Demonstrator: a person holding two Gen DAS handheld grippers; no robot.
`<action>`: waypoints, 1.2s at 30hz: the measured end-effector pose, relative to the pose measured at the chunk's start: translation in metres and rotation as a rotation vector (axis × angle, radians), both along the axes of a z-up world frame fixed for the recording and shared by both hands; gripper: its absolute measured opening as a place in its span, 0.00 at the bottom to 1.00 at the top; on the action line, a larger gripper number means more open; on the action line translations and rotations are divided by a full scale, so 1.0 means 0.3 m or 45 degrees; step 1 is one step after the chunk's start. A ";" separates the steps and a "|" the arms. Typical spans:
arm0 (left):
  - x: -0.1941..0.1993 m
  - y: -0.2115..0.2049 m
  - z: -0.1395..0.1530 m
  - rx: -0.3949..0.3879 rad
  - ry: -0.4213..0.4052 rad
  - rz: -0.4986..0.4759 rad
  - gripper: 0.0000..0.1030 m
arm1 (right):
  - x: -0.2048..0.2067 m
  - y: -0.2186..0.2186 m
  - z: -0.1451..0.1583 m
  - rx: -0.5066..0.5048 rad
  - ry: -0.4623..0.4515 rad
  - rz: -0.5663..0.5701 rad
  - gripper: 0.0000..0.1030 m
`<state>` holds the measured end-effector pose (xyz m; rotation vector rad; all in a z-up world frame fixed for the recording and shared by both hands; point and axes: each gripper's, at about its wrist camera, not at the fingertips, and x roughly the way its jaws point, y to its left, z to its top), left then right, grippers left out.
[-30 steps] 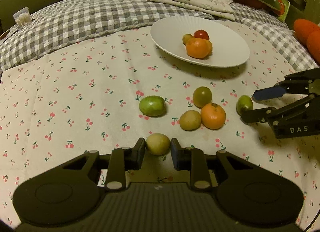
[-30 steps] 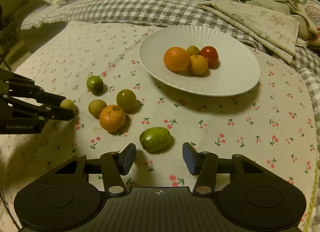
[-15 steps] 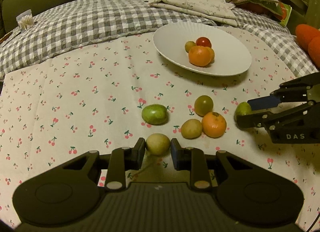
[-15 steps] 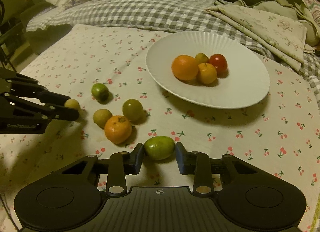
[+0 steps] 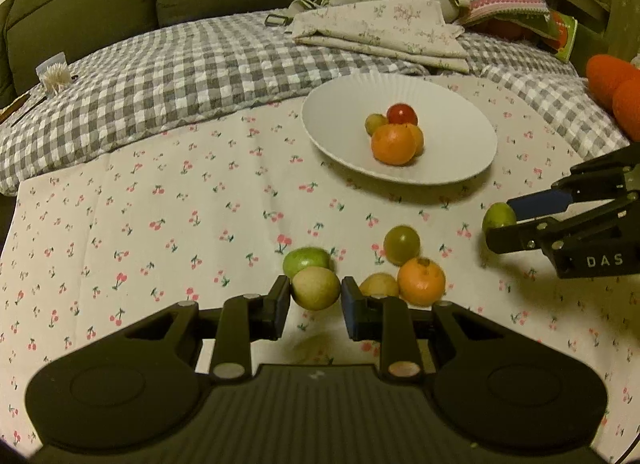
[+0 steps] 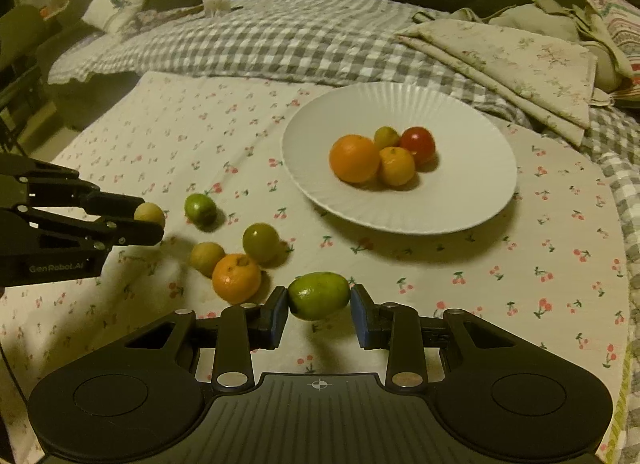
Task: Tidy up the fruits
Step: 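Carry both fruits onto the white plate and open both tools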
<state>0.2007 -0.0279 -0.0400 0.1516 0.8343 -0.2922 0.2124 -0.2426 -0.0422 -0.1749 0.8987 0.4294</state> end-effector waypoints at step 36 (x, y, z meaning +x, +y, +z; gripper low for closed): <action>0.248 -0.333 -0.001 -0.105 -0.113 -0.255 0.25 | 0.184 -0.162 0.079 0.035 -0.153 -0.215 0.31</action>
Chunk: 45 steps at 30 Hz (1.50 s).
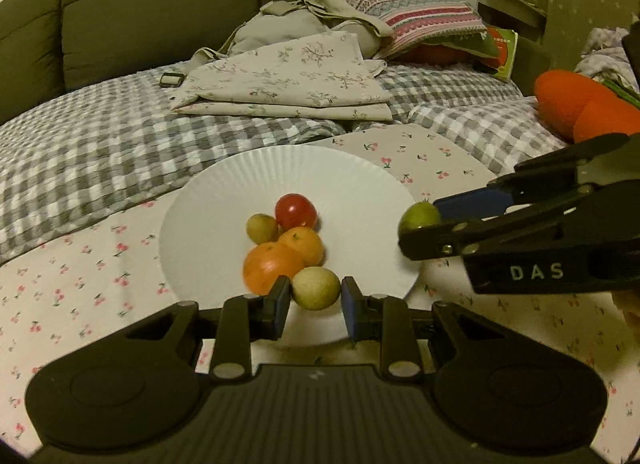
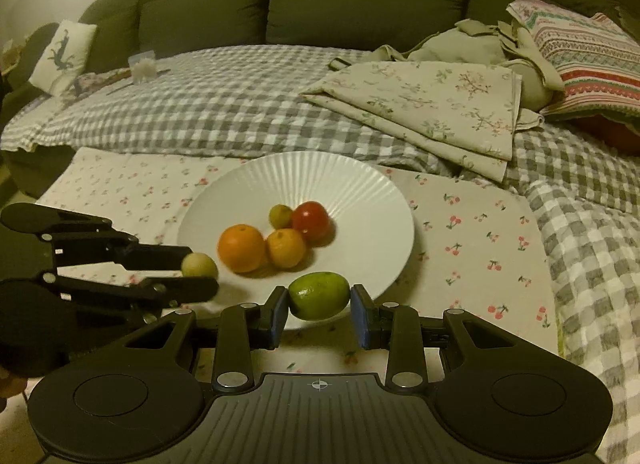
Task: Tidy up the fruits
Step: 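Carry both fruits onto the white plate and open both tools, then move both open tools back toward the remaining fruits on the cloth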
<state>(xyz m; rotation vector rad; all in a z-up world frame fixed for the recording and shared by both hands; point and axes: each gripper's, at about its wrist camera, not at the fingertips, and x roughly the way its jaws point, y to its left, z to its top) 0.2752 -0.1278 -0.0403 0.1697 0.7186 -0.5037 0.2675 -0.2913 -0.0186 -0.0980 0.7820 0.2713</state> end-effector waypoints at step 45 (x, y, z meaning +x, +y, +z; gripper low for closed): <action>-0.077 0.311 0.115 -0.033 0.025 0.249 0.56 | -0.024 -0.026 0.067 0.202 0.009 -0.093 0.43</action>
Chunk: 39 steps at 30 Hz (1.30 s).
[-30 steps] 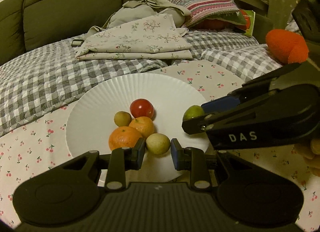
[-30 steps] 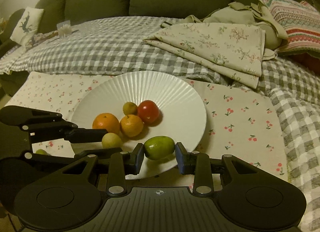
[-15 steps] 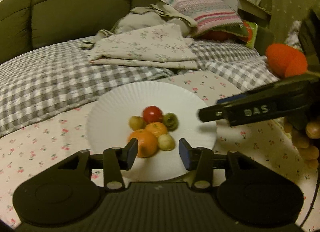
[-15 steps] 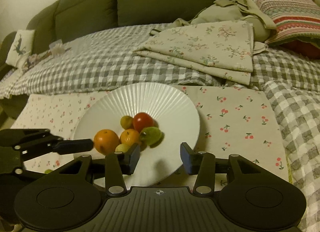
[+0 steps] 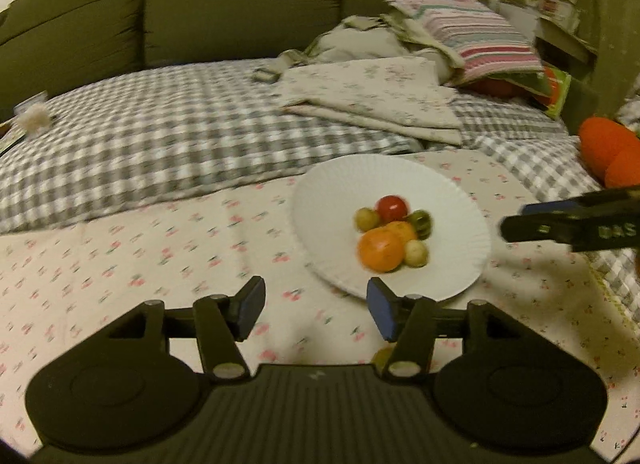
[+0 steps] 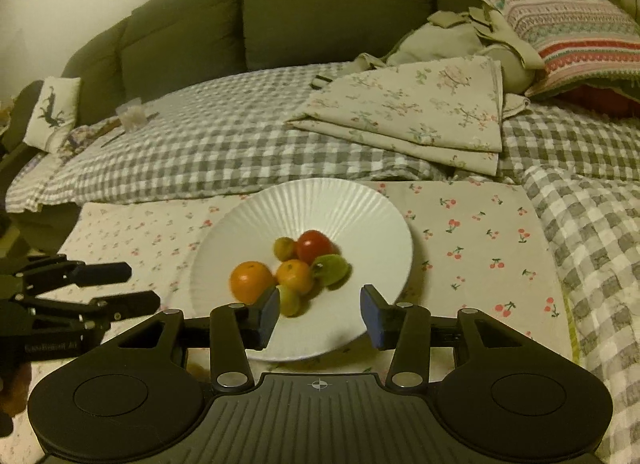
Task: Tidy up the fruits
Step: 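Move both open tools back toward the remaining fruits on the cloth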
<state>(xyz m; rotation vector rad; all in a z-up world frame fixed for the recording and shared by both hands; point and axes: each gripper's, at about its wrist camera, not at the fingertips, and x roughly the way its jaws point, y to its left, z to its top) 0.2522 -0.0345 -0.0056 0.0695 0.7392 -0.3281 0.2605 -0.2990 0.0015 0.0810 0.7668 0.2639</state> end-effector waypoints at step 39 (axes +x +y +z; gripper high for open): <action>-0.053 0.073 -0.158 0.063 0.145 0.157 0.90 | -0.246 0.288 -0.094 -0.165 0.101 0.305 0.87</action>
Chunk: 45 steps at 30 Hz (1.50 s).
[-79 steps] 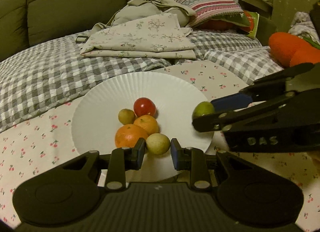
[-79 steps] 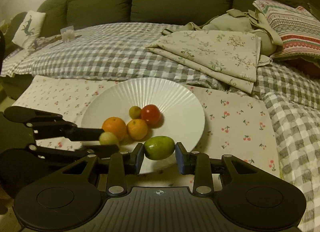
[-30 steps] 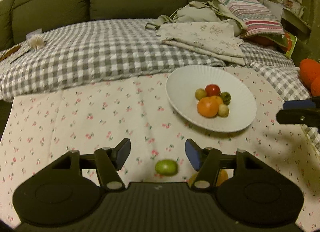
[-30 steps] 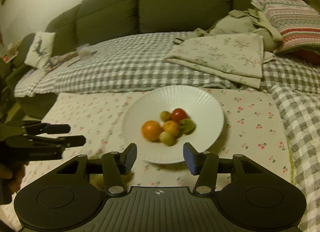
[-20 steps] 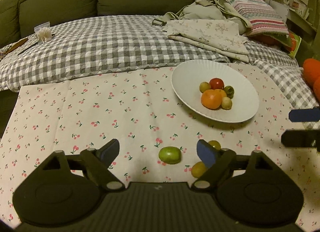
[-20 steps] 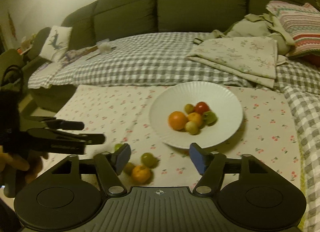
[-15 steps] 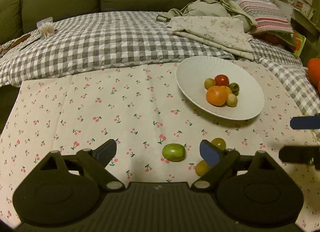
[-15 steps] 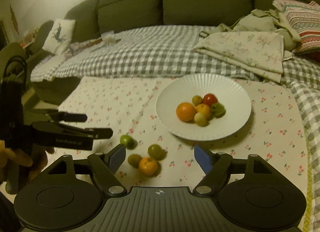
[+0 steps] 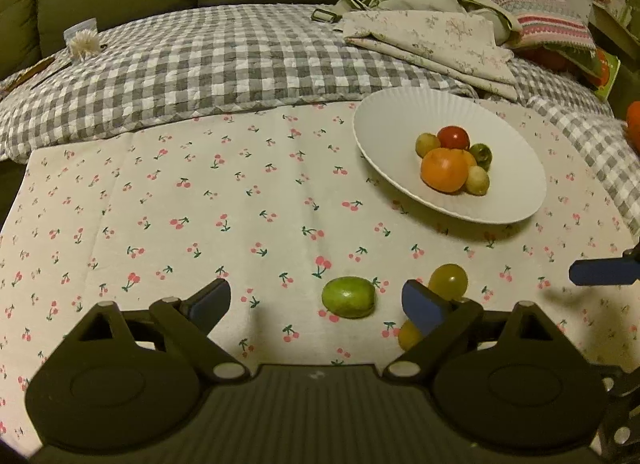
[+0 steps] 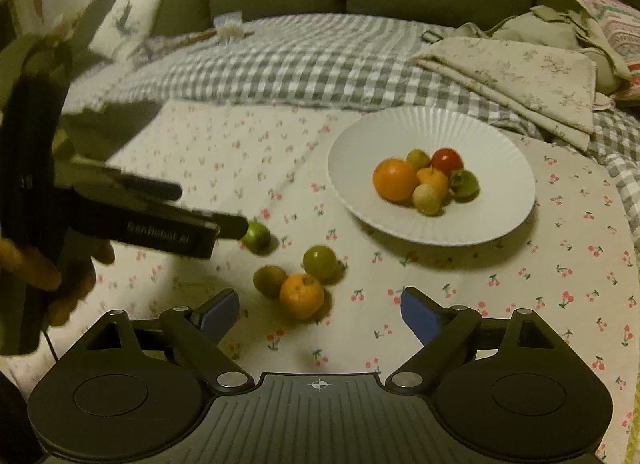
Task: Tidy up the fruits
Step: 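Move both open tools back toward the remaining fruits on the cloth, then grasp a green fruit with the left tool while the right tool grasps a small mandarin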
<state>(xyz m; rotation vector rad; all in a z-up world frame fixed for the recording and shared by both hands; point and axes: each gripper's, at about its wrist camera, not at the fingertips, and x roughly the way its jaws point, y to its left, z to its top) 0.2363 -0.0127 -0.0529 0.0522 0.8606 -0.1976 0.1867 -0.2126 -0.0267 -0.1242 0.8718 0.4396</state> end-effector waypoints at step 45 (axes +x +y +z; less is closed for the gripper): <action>0.089 -0.030 -0.097 -0.005 0.037 -0.172 0.31 | 0.084 0.058 -0.111 -0.082 0.035 0.139 0.65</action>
